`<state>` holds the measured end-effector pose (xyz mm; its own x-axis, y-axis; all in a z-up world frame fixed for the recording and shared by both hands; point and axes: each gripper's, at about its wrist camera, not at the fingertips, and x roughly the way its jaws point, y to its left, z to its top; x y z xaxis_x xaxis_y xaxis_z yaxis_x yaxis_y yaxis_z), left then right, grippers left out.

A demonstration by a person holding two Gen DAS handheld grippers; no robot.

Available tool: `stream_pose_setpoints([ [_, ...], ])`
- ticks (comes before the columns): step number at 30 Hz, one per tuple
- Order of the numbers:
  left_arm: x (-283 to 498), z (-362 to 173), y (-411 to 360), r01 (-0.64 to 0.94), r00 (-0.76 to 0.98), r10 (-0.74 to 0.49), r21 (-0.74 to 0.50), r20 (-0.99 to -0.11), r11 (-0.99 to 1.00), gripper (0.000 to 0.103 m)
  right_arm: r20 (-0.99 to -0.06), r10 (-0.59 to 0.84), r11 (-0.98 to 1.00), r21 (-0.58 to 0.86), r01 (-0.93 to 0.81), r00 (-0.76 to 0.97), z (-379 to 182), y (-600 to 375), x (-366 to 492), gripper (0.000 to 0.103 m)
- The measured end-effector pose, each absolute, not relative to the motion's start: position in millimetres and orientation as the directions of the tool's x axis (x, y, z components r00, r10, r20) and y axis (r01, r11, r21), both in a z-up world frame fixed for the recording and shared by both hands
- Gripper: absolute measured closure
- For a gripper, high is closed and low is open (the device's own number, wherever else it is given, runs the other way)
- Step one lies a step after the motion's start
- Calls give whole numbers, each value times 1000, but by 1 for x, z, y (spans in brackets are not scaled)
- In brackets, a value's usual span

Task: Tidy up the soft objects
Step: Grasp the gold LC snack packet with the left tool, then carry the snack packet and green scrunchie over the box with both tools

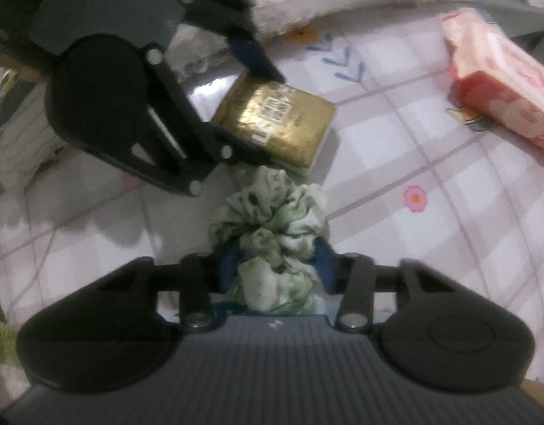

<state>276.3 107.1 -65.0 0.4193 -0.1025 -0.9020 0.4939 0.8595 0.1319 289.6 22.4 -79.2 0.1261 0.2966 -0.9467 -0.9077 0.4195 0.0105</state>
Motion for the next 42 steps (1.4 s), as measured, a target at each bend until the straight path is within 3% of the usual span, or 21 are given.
stream_pose_setpoints([
  [23, 179, 85, 95, 346, 645, -193, 58, -739, 936, 46, -821, 431, 550, -90, -830, 374, 44, -48, 191, 74],
  [42, 129, 93, -29, 505, 597, -414, -79, -688, 860, 46, -752, 387, 766, -60, -640, 533, 69, -217, 87, 74],
])
